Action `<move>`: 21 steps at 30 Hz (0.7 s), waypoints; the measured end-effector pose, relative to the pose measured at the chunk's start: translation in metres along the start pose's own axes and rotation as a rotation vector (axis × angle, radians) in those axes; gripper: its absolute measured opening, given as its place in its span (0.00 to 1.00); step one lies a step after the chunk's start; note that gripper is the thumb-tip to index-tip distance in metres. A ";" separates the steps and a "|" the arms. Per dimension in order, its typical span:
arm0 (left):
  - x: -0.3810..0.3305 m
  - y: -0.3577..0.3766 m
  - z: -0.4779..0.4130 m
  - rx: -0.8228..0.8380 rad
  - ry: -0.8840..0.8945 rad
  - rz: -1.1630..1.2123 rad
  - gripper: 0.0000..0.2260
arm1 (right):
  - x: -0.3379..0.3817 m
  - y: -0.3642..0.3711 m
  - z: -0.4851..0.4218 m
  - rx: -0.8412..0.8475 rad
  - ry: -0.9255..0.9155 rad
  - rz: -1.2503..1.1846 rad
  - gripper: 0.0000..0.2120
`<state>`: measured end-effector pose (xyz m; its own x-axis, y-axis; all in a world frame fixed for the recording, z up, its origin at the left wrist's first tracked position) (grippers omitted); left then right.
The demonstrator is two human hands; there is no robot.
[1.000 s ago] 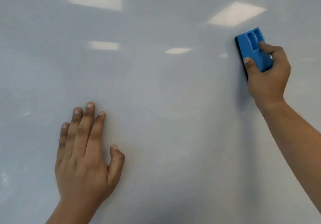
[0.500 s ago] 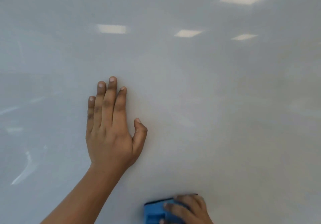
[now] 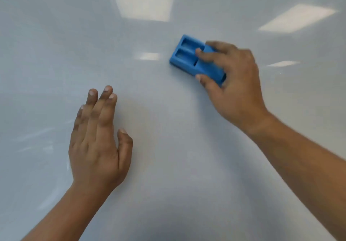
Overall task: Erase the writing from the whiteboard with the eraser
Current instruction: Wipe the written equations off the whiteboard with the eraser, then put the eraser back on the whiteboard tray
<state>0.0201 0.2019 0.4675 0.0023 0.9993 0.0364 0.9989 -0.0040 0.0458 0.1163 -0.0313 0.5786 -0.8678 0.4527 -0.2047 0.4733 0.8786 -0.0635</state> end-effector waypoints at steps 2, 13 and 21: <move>0.007 0.000 -0.009 -0.001 -0.016 0.048 0.26 | -0.007 0.005 -0.073 -0.076 0.124 0.026 0.19; 0.032 -0.014 0.037 0.151 0.042 0.363 0.32 | 0.084 0.057 0.089 0.333 -0.358 -0.002 0.13; 0.014 -0.026 0.083 0.299 0.160 0.244 0.32 | 0.096 0.032 0.201 0.427 -0.313 -0.066 0.12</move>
<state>-0.0022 0.2189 0.3838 0.2572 0.9520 0.1659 0.9392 -0.2059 -0.2749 0.0785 0.0094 0.3609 -0.8420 0.2741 -0.4646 0.4952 0.7342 -0.4644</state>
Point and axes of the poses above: each hand's wrist, its own z-axis away from the middle knuckle, its own y-axis out of the palm, x = y × z, the point moved 2 cm from there along -z, towards the middle knuckle, and after that the axes turned 3 degrees about -z, right-handed, at the moved point
